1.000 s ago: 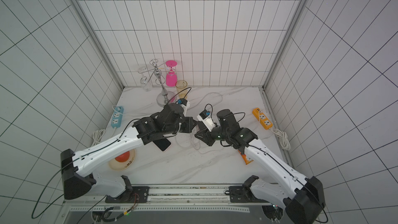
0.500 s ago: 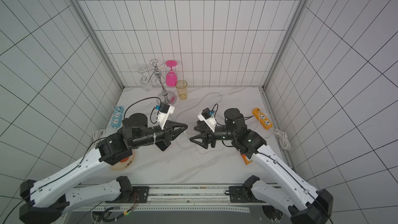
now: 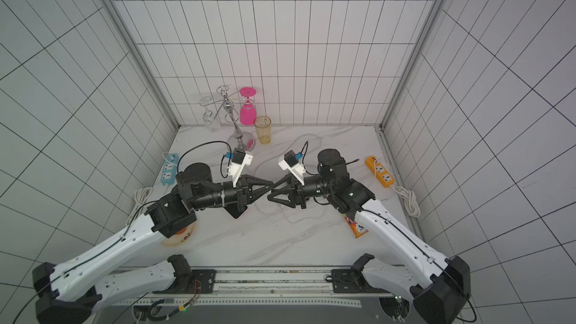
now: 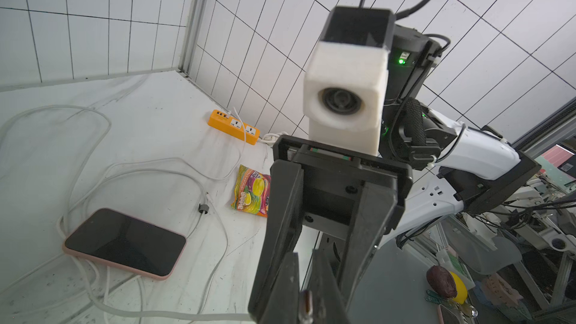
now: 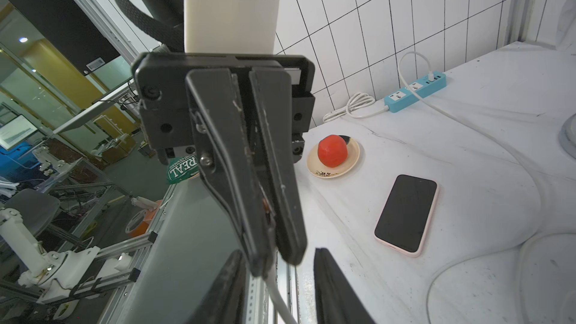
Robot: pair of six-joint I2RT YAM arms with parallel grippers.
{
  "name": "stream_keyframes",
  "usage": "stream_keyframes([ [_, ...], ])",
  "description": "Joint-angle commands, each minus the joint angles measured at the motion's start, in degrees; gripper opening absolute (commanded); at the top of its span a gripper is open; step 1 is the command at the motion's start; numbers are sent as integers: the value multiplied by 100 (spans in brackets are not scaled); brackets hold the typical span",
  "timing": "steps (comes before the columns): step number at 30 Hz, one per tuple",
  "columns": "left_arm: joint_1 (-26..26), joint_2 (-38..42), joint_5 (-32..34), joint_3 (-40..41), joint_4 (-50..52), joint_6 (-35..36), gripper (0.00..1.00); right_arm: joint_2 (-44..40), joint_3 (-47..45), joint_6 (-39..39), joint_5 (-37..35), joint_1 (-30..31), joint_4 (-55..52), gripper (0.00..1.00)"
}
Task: Plug the charging cable into the phone
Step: Pick up the charging cable from the center of the board.
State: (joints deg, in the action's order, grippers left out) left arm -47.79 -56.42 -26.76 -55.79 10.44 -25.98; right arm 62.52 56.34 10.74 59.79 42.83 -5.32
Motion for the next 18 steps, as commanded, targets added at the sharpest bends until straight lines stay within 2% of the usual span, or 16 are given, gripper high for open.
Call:
stream_keyframes([
  [1, 37, 18, -339, 94, -417, -208, 0, -23, 44, 158, 137, 59, 311, 31],
  [16, 174, 33, -512, 310, -683, -569, 0, -3, -56, 434, 141, 68, 733, 1],
  [17, 174, 46, -428, 316, -620, -599, 8, 1, -61, 436, 88, 68, 740, 0],
  [18, 174, 69, -265, 322, -533, -643, 32, 4, -61, 426, 63, 68, 724, 0],
])
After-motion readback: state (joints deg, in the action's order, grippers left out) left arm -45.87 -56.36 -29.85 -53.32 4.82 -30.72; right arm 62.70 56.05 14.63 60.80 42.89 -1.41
